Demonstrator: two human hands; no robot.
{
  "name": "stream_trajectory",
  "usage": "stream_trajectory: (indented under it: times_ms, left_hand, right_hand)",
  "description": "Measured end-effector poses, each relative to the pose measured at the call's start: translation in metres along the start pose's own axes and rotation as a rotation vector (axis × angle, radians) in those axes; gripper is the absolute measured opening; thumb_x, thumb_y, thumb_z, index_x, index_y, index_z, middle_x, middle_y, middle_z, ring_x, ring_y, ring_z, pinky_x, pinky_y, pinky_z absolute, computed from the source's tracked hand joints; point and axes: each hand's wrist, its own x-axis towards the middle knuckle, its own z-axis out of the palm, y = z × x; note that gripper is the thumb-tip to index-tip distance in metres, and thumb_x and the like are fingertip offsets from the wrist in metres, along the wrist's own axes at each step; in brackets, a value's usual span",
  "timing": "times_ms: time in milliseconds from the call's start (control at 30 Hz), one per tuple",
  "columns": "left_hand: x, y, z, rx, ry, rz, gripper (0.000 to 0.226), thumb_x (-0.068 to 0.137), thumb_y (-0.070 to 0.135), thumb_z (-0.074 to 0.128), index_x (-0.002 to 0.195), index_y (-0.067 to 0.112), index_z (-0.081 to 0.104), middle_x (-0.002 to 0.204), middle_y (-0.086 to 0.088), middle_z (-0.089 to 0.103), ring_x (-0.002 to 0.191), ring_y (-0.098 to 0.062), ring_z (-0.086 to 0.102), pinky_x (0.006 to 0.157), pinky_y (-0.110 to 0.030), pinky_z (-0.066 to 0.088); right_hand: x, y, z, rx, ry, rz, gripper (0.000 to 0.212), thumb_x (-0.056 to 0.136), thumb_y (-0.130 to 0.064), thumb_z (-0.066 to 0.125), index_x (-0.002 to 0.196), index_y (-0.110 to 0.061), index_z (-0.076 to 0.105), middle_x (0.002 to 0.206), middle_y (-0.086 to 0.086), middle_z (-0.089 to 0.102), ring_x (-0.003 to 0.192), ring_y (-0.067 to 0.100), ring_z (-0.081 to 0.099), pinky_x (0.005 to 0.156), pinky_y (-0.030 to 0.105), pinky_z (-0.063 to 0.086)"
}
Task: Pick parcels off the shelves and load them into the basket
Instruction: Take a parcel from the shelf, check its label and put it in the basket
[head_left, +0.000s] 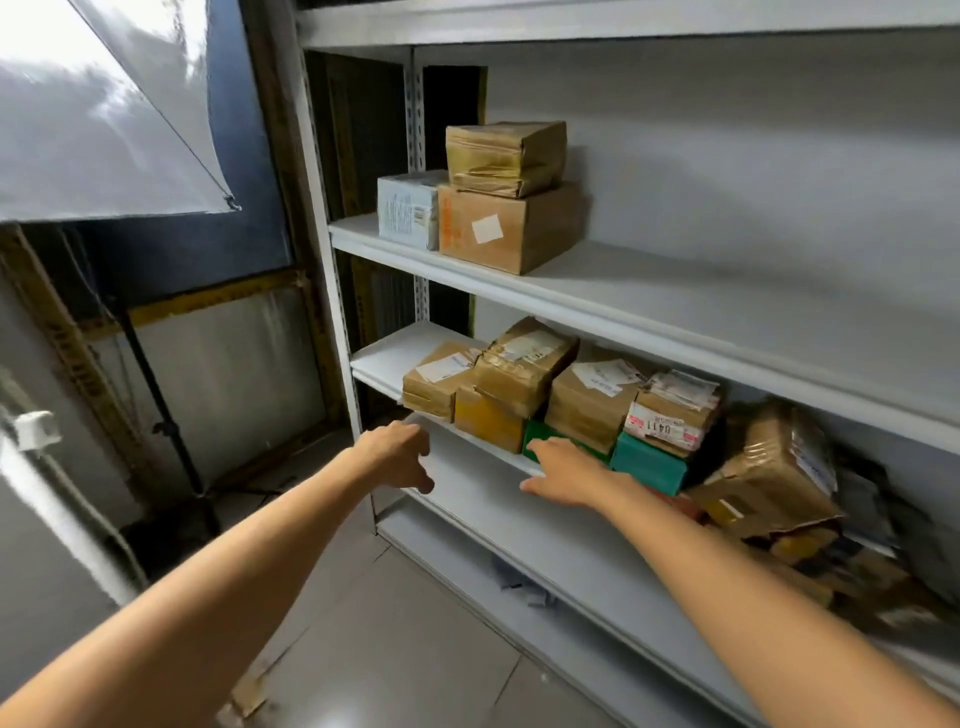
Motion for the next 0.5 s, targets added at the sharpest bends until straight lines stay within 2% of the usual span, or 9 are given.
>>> stream_trajectory:
  times_ms: [167, 333, 433, 500]
  left_hand:
    - [0.048, -0.048, 0.002, -0.002, -0.06, 0.016, 0.06, 0.079, 0.039, 0.074, 0.131, 0.02, 0.052, 0.118, 0.0, 0.063, 0.101, -0.019, 0.061, 0.077, -0.028, 0.05]
    - [0.122, -0.079, -0.009, 0.001, -0.051, 0.062, 0.059, 0.08, 0.039, 0.073, 0.132, 0.02, 0.052, 0.124, -0.001, 0.06, 0.107, -0.02, 0.06, 0.083, -0.03, 0.05]
    - [0.162, -0.093, -0.021, 0.063, -0.061, 0.079, 0.056, 0.08, 0.04, 0.071, 0.129, 0.02, 0.054, 0.122, 0.0, 0.06, 0.105, -0.02, 0.058, 0.074, -0.028, 0.046]
    - [0.186, -0.103, -0.031, 0.076, -0.07, 0.084, 0.051, 0.08, 0.039, 0.071, 0.124, 0.019, 0.056, 0.11, 0.0, 0.063, 0.096, -0.02, 0.059, 0.066, -0.026, 0.042]
  right_hand:
    - [0.052, -0.029, 0.006, 0.007, -0.01, 0.021, 0.05, 0.09, -0.039, 0.062, 0.13, -0.012, 0.049, 0.131, 0.009, 0.051, 0.117, 0.027, 0.053, 0.095, 0.041, 0.048]
    - [0.133, -0.053, 0.006, 0.03, -0.016, -0.02, 0.052, 0.092, -0.036, 0.061, 0.133, -0.008, 0.046, 0.135, 0.012, 0.048, 0.121, 0.029, 0.05, 0.098, 0.041, 0.046]
    - [0.178, -0.063, 0.006, 0.063, -0.027, -0.016, 0.044, 0.092, -0.032, 0.061, 0.125, -0.005, 0.049, 0.129, 0.014, 0.05, 0.116, 0.028, 0.051, 0.092, 0.036, 0.044]
    - [0.204, -0.065, 0.007, 0.062, -0.053, 0.01, 0.038, 0.091, -0.03, 0.062, 0.118, -0.005, 0.051, 0.125, 0.014, 0.051, 0.113, 0.029, 0.052, 0.089, 0.035, 0.043]
